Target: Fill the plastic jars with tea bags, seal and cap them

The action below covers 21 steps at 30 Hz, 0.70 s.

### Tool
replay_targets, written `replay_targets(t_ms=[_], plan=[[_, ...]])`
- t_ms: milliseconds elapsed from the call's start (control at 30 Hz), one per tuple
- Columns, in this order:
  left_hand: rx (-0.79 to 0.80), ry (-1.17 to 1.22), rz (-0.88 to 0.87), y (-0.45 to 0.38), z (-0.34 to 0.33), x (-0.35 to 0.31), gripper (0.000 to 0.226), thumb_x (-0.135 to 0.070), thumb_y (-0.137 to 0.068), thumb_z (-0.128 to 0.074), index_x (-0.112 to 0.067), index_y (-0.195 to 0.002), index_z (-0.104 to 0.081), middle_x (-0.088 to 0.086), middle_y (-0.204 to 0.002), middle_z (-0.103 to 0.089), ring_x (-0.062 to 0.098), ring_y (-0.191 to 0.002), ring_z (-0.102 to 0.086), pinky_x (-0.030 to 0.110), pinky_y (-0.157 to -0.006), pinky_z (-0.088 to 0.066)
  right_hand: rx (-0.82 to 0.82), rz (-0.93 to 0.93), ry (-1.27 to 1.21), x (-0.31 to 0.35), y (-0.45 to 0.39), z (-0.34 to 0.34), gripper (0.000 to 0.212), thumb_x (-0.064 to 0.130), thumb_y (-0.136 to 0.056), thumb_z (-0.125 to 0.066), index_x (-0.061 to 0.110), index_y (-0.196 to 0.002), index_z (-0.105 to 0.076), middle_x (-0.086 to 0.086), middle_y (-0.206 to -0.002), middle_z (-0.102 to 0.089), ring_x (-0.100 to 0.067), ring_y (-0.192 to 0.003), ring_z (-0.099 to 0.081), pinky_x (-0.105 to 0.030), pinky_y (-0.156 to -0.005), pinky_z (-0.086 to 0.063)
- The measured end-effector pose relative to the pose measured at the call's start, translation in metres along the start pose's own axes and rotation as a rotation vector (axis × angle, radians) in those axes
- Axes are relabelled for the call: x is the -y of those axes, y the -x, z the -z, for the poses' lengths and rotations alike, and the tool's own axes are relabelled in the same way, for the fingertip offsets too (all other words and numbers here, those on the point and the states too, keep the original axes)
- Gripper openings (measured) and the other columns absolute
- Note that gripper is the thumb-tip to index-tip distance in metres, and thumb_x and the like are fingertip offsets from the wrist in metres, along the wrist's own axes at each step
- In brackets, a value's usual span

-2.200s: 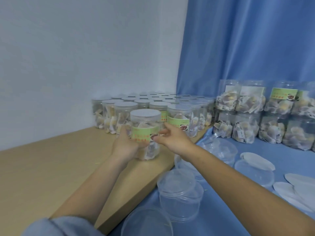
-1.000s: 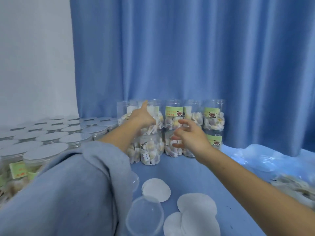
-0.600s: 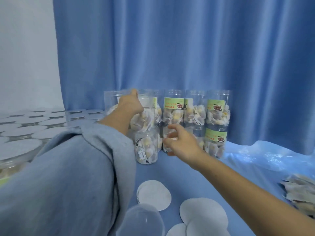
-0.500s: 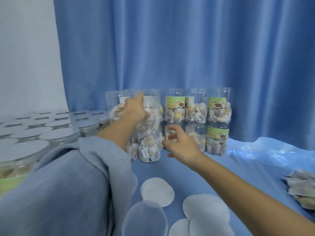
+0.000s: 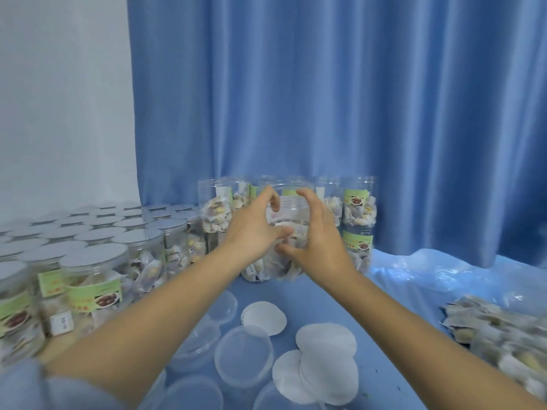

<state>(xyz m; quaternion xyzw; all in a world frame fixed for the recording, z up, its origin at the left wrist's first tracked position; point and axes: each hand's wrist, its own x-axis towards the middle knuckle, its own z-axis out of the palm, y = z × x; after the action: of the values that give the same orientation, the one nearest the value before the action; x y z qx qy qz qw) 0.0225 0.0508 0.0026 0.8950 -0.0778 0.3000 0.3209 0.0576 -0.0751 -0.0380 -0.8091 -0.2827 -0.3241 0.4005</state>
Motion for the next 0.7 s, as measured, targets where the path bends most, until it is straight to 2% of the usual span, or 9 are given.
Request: replay_targets(t_ms=[67,167,267,300,433,500,567,633,700], plan=[[0.001,0.021,0.036,0.023,-0.008,-0.013,0.038,-0.026,-0.074,-0.075,-0.023,-0.088,-0.04,0.003,-0.074,-0.052,0.022,-0.067,-0.044,0.033,-0.061,-0.034,0.005,-0.033,0.006,0.0,0.022,0.013,0.087,0.016,-0.071,-0.079,0.031,-0.138,-0.025,-0.004,-0.141,-0.032,-0.017,-0.119,-0.042,-0.016,-0.088,-0.03],[0.005,0.03,0.073,0.058,-0.034,-0.032,0.037,-0.025,-0.076,-0.072,-0.03,-0.08,-0.036,0.001,-0.077,-0.05,0.015,-0.06,-0.043,0.021,-0.048,-0.029,-0.009,-0.089,0.023,-0.008,0.061,0.029,0.079,0.016,-0.073,-0.075,0.031,-0.133,-0.026,-0.001,-0.136,-0.03,-0.009,-0.106,-0.038,-0.02,-0.084,-0.035],[0.014,0.072,0.088,0.09,-0.069,-0.045,0.035,-0.02,-0.081,-0.066,-0.035,-0.082,-0.035,0.001,-0.083,-0.053,0.01,-0.059,-0.045,0.019,-0.044,-0.03,-0.002,-0.105,0.029,-0.025,0.099,0.047,0.073,0.013,-0.073,-0.073,0.026,-0.13,-0.029,-0.003,-0.129,-0.032,0.005,-0.081,-0.027,-0.012,-0.072,-0.029],[0.021,0.102,0.095,0.099,-0.08,-0.049,0.035,-0.019,-0.081,-0.065,-0.036,-0.085,-0.035,0.0,-0.084,-0.054,0.011,-0.061,-0.047,0.018,-0.044,-0.028,0.009,-0.114,0.047,-0.032,0.11,0.053,0.073,0.013,-0.072,-0.074,0.024,-0.13,-0.029,-0.003,-0.128,-0.032,0.006,-0.081,-0.028,-0.012,-0.071,-0.028],[0.053,0.191,0.128,0.131,-0.121,-0.056,0.043,-0.026,-0.077,-0.068,-0.042,-0.099,-0.035,-0.008,-0.08,-0.05,0.02,-0.072,-0.05,0.024,-0.052,-0.033,0.016,-0.163,0.08,-0.061,0.149,0.075,0.074,0.015,-0.069,-0.075,0.024,-0.128,-0.031,-0.003,-0.127,-0.037,0.016,-0.087,-0.033,-0.007,-0.071,-0.032],[0.065,0.224,0.149,0.143,-0.14,-0.055,0.055,-0.031,-0.075,-0.071,-0.045,-0.115,-0.036,-0.011,-0.096,-0.054,0.019,-0.086,-0.058,0.029,-0.067,-0.043,0.001,-0.179,0.058,-0.076,0.165,0.083,0.075,0.02,-0.068,-0.078,0.025,-0.128,-0.033,-0.002,-0.127,-0.041,0.019,-0.09,-0.034,-0.001,-0.076,-0.033],[0.071,0.267,0.147,0.152,-0.157,-0.051,0.065,-0.031,-0.075,-0.071,-0.048,-0.124,-0.033,-0.011,-0.109,-0.053,0.016,-0.1,-0.059,0.026,-0.077,-0.043,0.015,-0.208,0.061,-0.088,0.178,0.088,0.079,0.027,-0.069,-0.079,0.03,-0.132,-0.031,0.001,-0.131,-0.042,0.011,-0.101,-0.038,-0.009,-0.079,-0.035],[0.056,0.282,0.1,0.162,-0.17,-0.046,0.073,-0.029,-0.077,-0.07,-0.053,-0.131,-0.028,-0.013,-0.113,-0.049,0.009,-0.107,-0.052,0.015,-0.076,-0.034,0.023,-0.228,0.051,-0.099,0.188,0.09,0.082,0.031,-0.072,-0.076,0.037,-0.137,-0.027,0.006,-0.134,-0.043,-0.004,-0.117,-0.042,-0.019,-0.088,-0.04],[0.016,0.313,0.039,0.169,-0.179,-0.041,0.081,-0.028,-0.079,-0.069,-0.061,-0.131,-0.017,-0.015,-0.119,-0.047,0.0,-0.107,-0.046,0.008,-0.075,-0.032,0.052,-0.213,0.0,-0.104,0.192,0.093,0.083,0.031,-0.074,-0.074,0.046,-0.139,-0.023,0.012,-0.137,-0.042,-0.007,-0.122,-0.043,-0.03,-0.096,-0.046]])
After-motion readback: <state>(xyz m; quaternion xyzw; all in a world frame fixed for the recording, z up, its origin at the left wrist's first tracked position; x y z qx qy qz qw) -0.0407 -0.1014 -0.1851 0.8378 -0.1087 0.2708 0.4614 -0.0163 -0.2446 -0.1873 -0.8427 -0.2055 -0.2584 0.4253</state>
